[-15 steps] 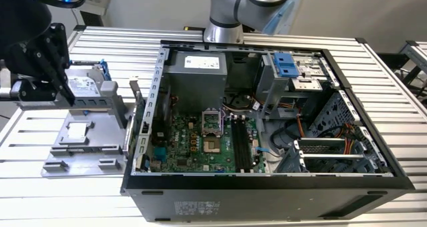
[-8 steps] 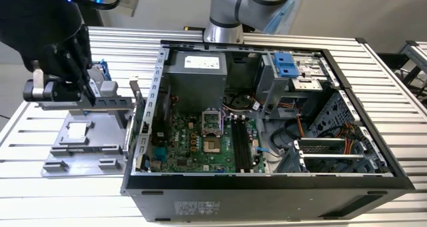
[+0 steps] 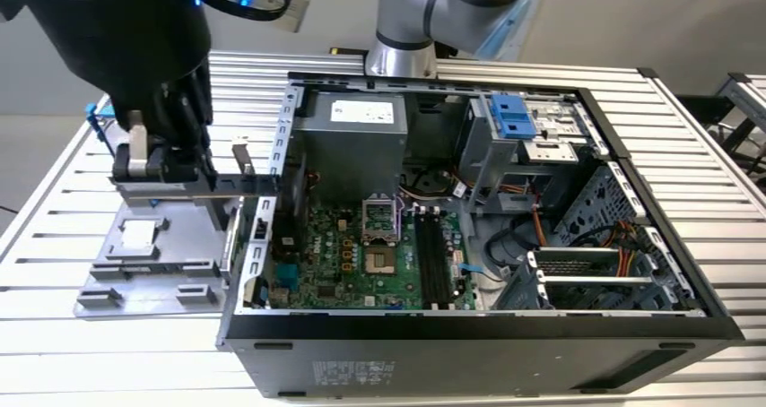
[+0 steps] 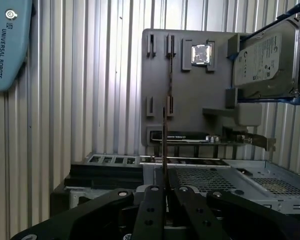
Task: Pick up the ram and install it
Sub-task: 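Pick up the ram and move it above insertion slot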
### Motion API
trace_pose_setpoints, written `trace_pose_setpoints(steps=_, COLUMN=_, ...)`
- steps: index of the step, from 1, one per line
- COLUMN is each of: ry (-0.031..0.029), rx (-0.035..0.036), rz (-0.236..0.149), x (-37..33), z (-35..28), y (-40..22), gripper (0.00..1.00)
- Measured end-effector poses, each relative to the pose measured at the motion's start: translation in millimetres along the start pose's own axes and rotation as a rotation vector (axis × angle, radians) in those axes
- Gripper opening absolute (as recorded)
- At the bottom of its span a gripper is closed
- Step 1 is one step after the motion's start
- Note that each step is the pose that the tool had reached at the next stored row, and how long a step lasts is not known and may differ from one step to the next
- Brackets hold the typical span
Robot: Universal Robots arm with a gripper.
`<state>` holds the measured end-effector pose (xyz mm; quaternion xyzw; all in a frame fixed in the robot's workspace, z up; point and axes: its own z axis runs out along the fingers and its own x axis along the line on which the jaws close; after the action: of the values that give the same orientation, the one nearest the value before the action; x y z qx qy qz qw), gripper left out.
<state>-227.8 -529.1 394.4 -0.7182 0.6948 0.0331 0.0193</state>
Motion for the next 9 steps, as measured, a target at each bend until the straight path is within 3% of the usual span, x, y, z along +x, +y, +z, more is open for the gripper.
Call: trace_pose_setpoints(steps=9, ry=0.0, rx=-0.0014, rz=0.0, x=1.3, z=-0.9, y=-41.0, gripper=0.0)
